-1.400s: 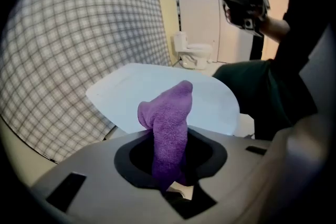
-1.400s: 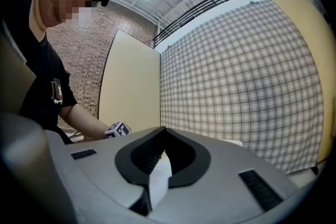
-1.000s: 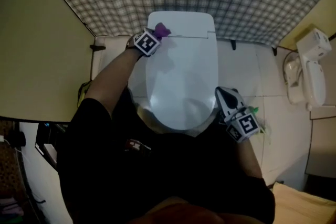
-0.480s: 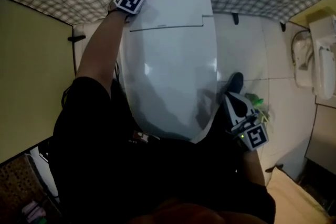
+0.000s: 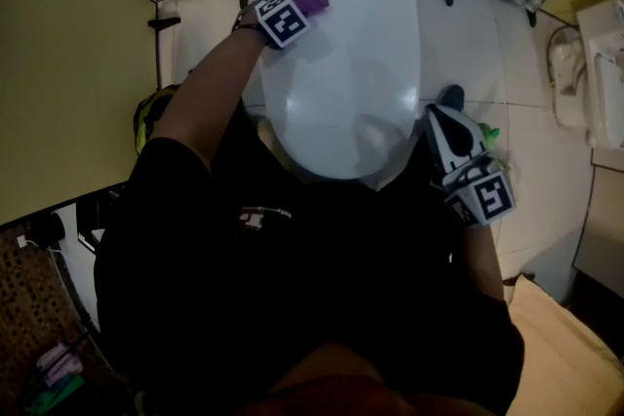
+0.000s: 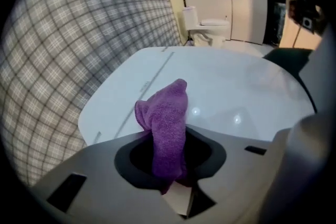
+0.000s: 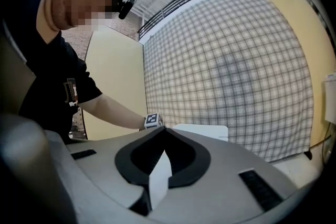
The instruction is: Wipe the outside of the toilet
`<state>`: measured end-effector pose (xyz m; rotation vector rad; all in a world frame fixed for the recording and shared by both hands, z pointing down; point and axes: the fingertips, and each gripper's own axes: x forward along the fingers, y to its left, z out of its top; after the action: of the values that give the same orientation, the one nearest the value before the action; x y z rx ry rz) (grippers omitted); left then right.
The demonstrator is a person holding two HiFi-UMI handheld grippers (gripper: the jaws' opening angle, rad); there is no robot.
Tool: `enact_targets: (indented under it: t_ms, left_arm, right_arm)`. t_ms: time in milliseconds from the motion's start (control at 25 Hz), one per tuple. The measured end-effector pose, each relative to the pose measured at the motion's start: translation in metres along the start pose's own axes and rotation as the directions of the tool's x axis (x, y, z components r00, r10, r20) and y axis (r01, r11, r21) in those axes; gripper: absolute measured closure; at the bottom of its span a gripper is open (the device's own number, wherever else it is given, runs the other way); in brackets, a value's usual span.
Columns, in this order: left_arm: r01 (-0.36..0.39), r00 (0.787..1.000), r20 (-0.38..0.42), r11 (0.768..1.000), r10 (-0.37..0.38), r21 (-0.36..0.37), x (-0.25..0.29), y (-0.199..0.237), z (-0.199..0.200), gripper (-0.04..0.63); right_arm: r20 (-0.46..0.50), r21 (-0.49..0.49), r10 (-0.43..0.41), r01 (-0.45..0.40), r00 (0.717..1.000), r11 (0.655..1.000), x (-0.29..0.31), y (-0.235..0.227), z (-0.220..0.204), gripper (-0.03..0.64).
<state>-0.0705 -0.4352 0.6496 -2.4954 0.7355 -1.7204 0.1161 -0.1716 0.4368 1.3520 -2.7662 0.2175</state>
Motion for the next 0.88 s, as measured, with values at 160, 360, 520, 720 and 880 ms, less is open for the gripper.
enact_targets:
  t_ms: [160, 360, 520, 720, 880]
  left_arm:
    - [0.040, 0.999, -0.028, 0.995, -0.038, 0.088, -0.040, -0.094, -0.043, 0.503]
    - [0.105, 0.992, -0.084, 0.973, -0.090, 0.205, -0.077, -0.197, -0.088, 0.503]
    - [0.128, 0.986, -0.144, 0.936, -0.085, 0.326, -0.100, -0.255, -0.110, 0.503]
    - [0.191, 0.972, -0.204, 0.899, -0.117, 0.393, -0.115, -0.303, -0.131, 0.503]
    - [0.217, 0.968, -0.209, 0.887, -0.141, 0.408, -0.125, -0.326, -0.133, 0.498]
  right_arm:
    - [0.008, -0.063, 0.038, -0.038, 0.999, 0.997, -0.030, 0.053, 0.009, 0.611]
    - [0.024, -0.121, 0.071, -0.067, 0.997, 0.990, -0.059, 0.102, 0.020, 0.611]
    - [0.091, -0.167, 0.088, -0.072, 0.992, 0.983, -0.072, 0.129, 0.041, 0.611]
    - [0.120, -0.198, 0.115, -0.090, 0.986, 0.976, -0.084, 0.150, 0.051, 0.611]
    - [0.128, -0.214, 0.128, -0.098, 0.983, 0.972, -0.087, 0.155, 0.056, 0.611]
